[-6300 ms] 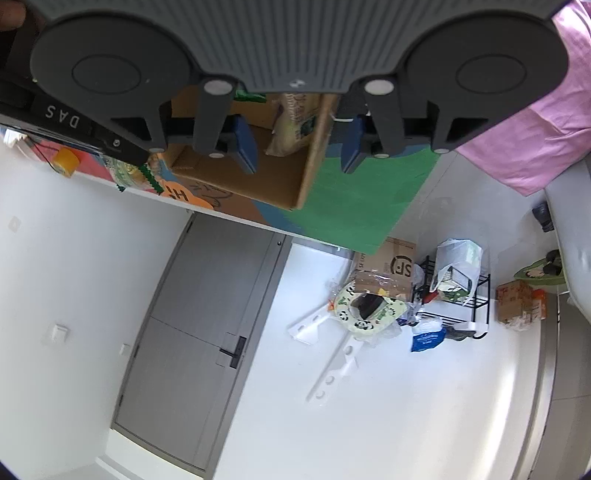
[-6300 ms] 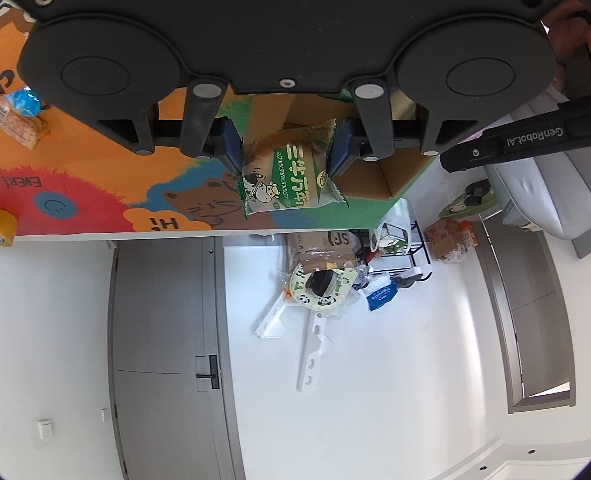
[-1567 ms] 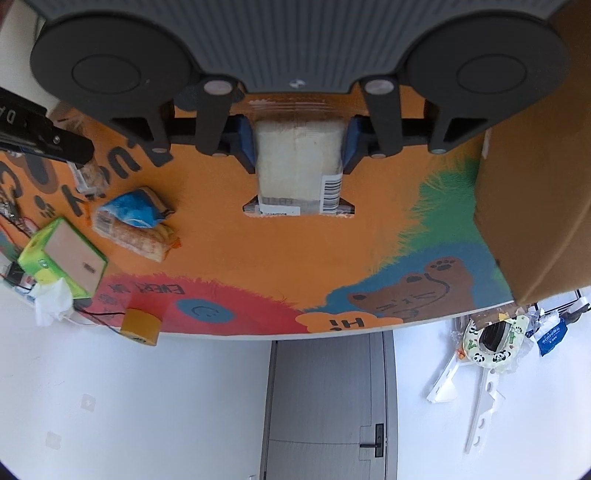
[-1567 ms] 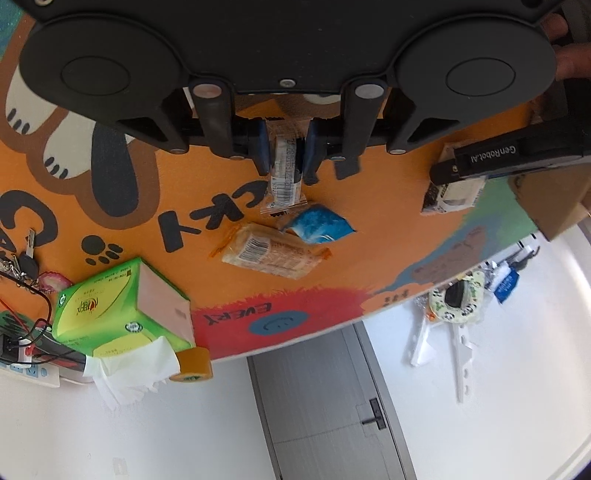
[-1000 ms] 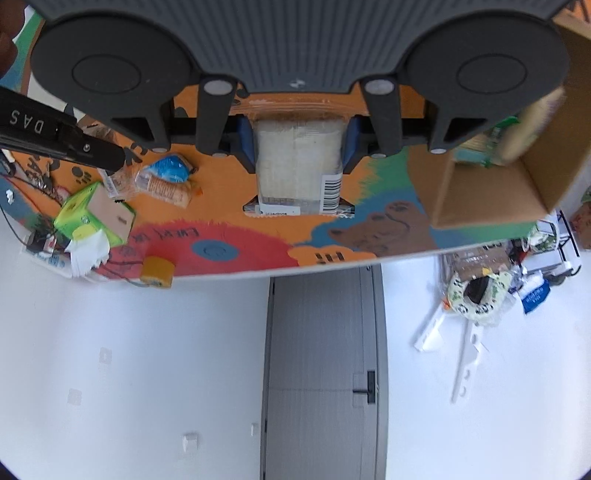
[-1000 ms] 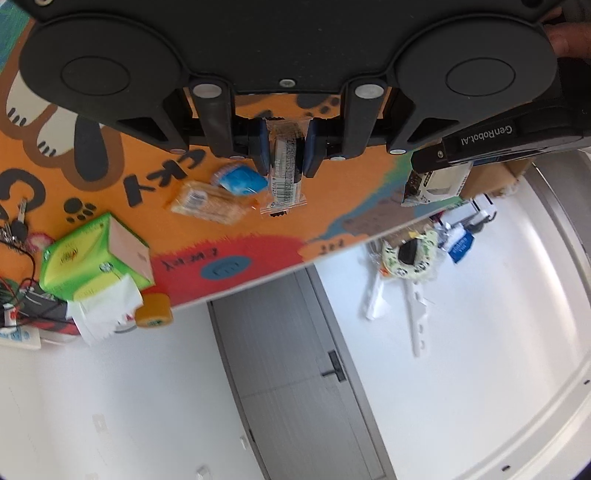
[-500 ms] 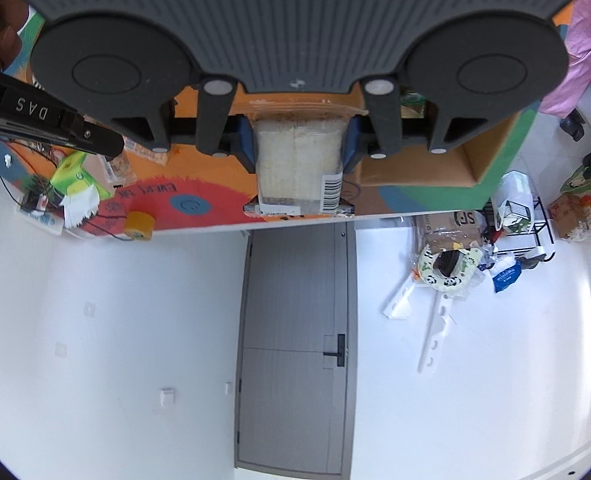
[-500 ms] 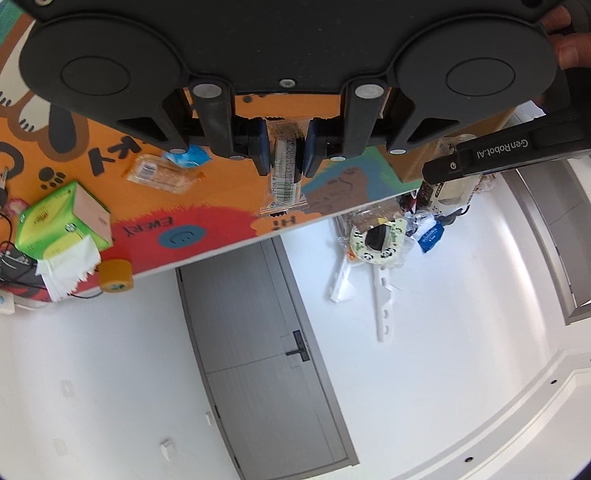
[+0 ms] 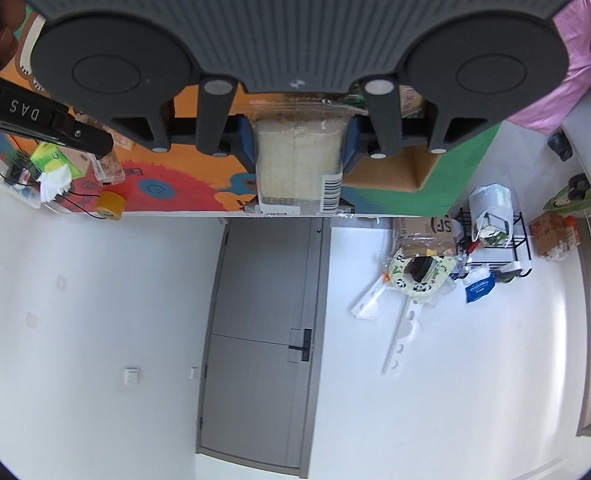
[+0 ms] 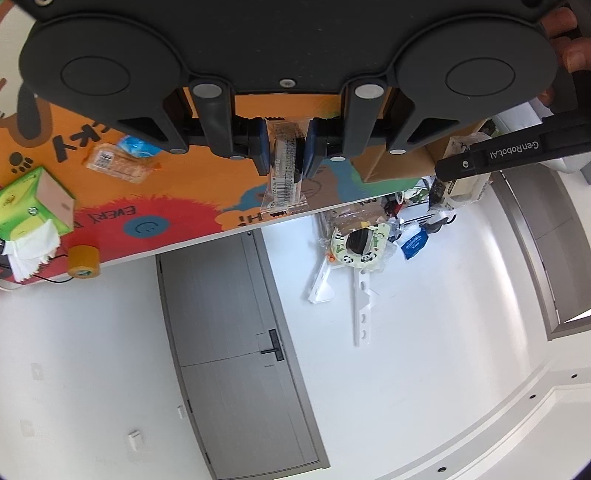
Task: Organize snacks
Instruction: 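Carry the white cake pack and clear stick snack over the cardboard box, then open both tools over the box to drop the snacks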
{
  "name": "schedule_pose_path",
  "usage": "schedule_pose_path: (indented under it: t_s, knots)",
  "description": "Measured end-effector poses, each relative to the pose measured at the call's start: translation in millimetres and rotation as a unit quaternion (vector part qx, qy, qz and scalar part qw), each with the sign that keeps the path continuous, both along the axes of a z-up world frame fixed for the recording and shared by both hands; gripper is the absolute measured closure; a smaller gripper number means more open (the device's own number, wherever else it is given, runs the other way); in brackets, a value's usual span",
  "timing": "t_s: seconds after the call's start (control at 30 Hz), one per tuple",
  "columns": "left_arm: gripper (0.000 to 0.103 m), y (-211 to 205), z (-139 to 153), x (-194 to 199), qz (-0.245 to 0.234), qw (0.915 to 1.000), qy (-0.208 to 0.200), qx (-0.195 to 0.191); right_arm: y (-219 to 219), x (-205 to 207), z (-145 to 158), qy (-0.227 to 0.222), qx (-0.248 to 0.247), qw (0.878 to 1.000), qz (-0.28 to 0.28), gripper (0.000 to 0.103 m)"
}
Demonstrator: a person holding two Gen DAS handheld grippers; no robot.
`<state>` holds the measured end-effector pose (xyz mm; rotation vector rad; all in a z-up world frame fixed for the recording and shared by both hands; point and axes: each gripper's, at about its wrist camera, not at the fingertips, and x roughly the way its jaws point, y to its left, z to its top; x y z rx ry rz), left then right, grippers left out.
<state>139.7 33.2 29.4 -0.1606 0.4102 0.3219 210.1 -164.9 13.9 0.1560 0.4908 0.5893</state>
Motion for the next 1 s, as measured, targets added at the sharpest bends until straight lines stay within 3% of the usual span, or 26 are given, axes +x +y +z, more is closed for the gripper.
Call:
schedule_pose_path:
  t_s: [1.0]
  knots:
    - [0.053, 100, -36, -1, 0.042, 0.995, 0.033, -0.084, 119, 1, 1, 0.01, -0.031, 0.997, 0.075, 0.082]
